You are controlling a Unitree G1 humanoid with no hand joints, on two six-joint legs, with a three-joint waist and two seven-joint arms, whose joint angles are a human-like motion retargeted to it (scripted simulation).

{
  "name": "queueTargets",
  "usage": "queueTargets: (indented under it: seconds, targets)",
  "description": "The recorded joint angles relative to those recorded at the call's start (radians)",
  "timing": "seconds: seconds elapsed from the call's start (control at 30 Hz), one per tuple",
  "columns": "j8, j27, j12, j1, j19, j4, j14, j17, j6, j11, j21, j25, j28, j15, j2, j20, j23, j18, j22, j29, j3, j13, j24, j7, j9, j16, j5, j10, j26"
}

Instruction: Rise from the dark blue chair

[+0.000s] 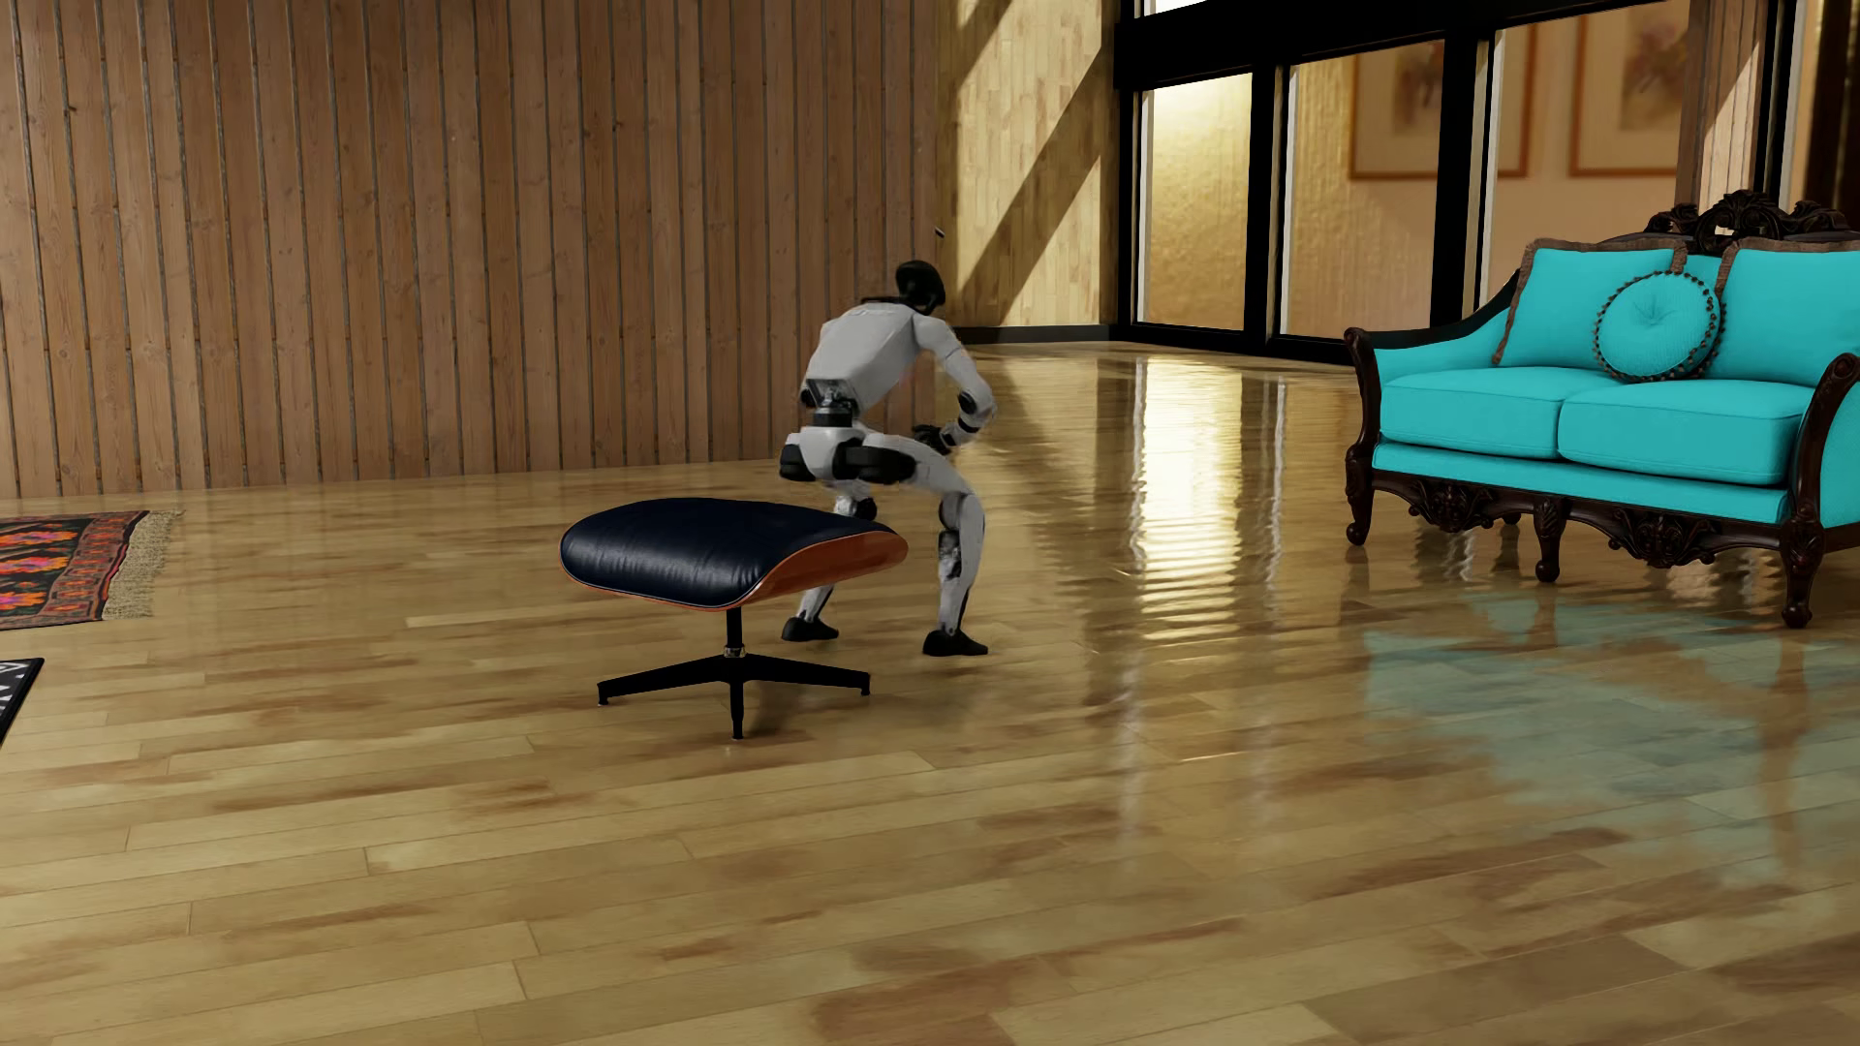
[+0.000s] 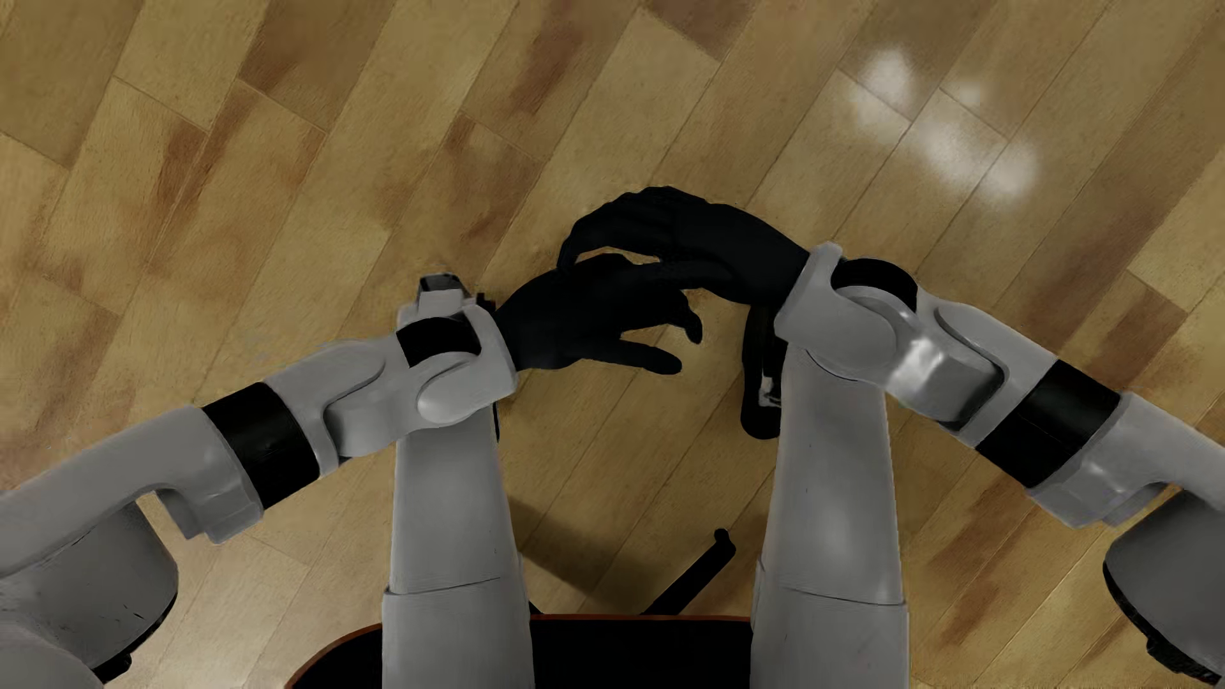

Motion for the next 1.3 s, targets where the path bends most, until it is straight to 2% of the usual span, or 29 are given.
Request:
queueTargets:
  seconds: [0.07,0.13,0.17,0.2,0.27,0.3,0.33,0.4,0.47,0.53,0.6,0.67,0.7,0.77,0.83,0.93,1.03,1.13,1.3]
  targets:
    - [-0.029,0.021,0.083,0.144,-0.025,-0.008,0.041,0.135,-0.006,-0.195,-0.049,-0.095,-0.150,0.039,0.153,0.095,0.209,0.028,0.197,0.111,0.000,0.074,0.053,0.033,-0.045,-0.140,0.012,-0.188,-0.006]
    - [-0.060,0.032,0.173,0.301,-0.044,-0.011,0.091,0.278,-0.012,-0.400,-0.085,-0.192,-0.263,0.090,0.319,0.173,0.446,0.051,0.409,0.167,-0.001,0.151,0.109,0.071,-0.107,-0.285,0.024,-0.383,-0.009]
    - [-0.074,0.041,0.216,0.381,-0.054,-0.014,0.118,0.343,-0.015,-0.506,-0.115,-0.219,-0.317,0.119,0.404,0.221,0.566,0.057,0.502,0.193,-0.001,0.190,0.126,0.089,-0.143,-0.350,0.030,-0.483,-0.009]
    - [-0.086,0.071,0.262,0.464,-0.068,-0.017,0.145,0.399,-0.019,-0.613,-0.146,-0.227,-0.361,0.150,0.489,0.274,0.675,0.065,0.583,0.211,0.000,0.233,0.114,0.108,-0.183,-0.403,0.040,-0.586,0.016]
    - [-0.110,0.169,0.361,0.634,-0.095,-0.031,0.202,0.477,-0.031,-0.832,-0.212,-0.188,-0.342,0.213,0.669,0.351,0.838,0.089,0.711,0.184,0.005,0.333,0.054,0.146,-0.267,-0.478,0.062,-0.791,0.131]
    - [-0.119,0.213,0.419,0.717,-0.107,-0.042,0.230,0.495,-0.033,-0.944,-0.255,-0.154,-0.344,0.243,0.762,0.386,0.889,0.101,0.747,0.184,0.008,0.390,0.022,0.161,-0.316,-0.493,0.070,-0.892,0.172]
    - [-0.130,0.237,0.482,0.810,-0.119,-0.053,0.255,0.504,-0.038,-1.059,-0.293,-0.123,-0.373,0.273,0.863,0.428,0.925,0.113,0.765,0.198,0.010,0.451,-0.006,0.185,-0.364,-0.492,0.082,-0.995,0.187]
    - [-0.152,0.243,0.613,0.968,-0.128,-0.070,0.291,0.494,-0.044,-1.246,-0.357,-0.084,-0.424,0.316,1.031,0.507,0.956,0.122,0.745,0.218,0.009,0.579,-0.034,0.223,-0.471,-0.459,0.094,-1.171,0.177]
    - [-0.174,0.231,0.743,1.112,-0.139,-0.083,0.314,0.471,-0.046,-1.420,-0.410,-0.064,-0.433,0.347,1.189,0.579,0.964,0.128,0.711,0.206,0.013,0.704,-0.041,0.256,-0.578,-0.417,0.106,-1.323,0.151]
    - [-0.192,0.225,0.830,1.203,-0.137,-0.088,0.328,0.462,-0.046,-1.476,-0.475,-0.055,-0.434,0.335,1.257,0.648,0.992,0.124,0.714,0.196,0.014,0.782,-0.055,0.285,-0.666,-0.390,0.112,-1.429,0.143]
    - [-0.217,0.227,0.902,1.303,-0.120,-0.078,0.278,0.458,-0.057,-1.549,-0.565,-0.015,-0.376,0.319,1.397,0.746,1.026,0.103,0.788,0.180,0.024,0.864,-0.078,0.325,-0.695,-0.389,0.112,-1.426,0.153]
    - [-0.224,0.244,0.937,1.350,-0.117,-0.078,0.256,0.474,-0.062,-1.549,-0.601,-0.002,-0.300,0.296,1.445,0.786,1.085,0.110,0.894,0.152,0.030,0.905,-0.119,0.329,-0.744,-0.407,0.113,-1.424,0.206]
    - [-0.227,0.250,0.940,1.368,-0.115,-0.078,0.250,0.481,-0.063,-1.546,-0.612,0.002,-0.284,0.291,1.459,0.803,1.112,0.109,0.942,0.144,0.032,0.913,-0.133,0.334,-0.758,-0.415,0.113,-1.425,0.225]
    - [-0.234,0.257,0.951,1.395,-0.110,-0.079,0.242,0.489,-0.063,-1.545,-0.620,-0.001,-0.284,0.282,1.484,0.815,1.134,0.110,0.984,0.152,0.034,0.922,-0.125,0.339,-0.776,-0.418,0.109,-1.428,0.237]
    - [-0.238,0.250,0.964,1.407,-0.110,-0.082,0.238,0.495,-0.066,-1.546,-0.624,-0.003,-0.315,0.274,1.499,0.809,1.118,0.111,0.968,0.165,0.036,0.932,-0.100,0.337,-0.787,-0.408,0.106,-1.428,0.218]
    - [-0.245,0.248,0.964,1.399,-0.108,-0.088,0.242,0.512,-0.075,-1.546,-0.617,0.006,-0.344,0.272,1.499,0.793,1.083,0.114,0.921,0.171,0.044,0.931,-0.095,0.321,-0.797,-0.409,0.098,-1.430,0.206]
    - [-0.259,0.245,0.938,1.385,-0.115,-0.103,0.256,0.521,-0.080,-1.547,-0.604,0.018,-0.346,0.276,1.499,0.762,1.057,0.121,0.881,0.167,0.054,0.921,-0.102,0.296,-0.790,-0.434,0.087,-1.434,0.198]
    - [-0.274,0.240,0.933,1.353,-0.120,-0.124,0.270,0.513,-0.068,-1.544,-0.595,0.022,-0.344,0.283,1.494,0.728,1.044,0.130,0.828,0.166,0.065,0.927,-0.108,0.261,-0.799,-0.463,0.070,-1.426,0.197]
    - [-0.300,0.239,0.912,1.268,-0.123,-0.155,0.275,0.491,-0.061,-1.395,-0.581,0.027,-0.345,0.247,1.420,0.720,1.047,0.125,0.810,0.167,0.069,0.934,-0.095,0.196,-0.784,-0.478,0.027,-1.365,0.195]
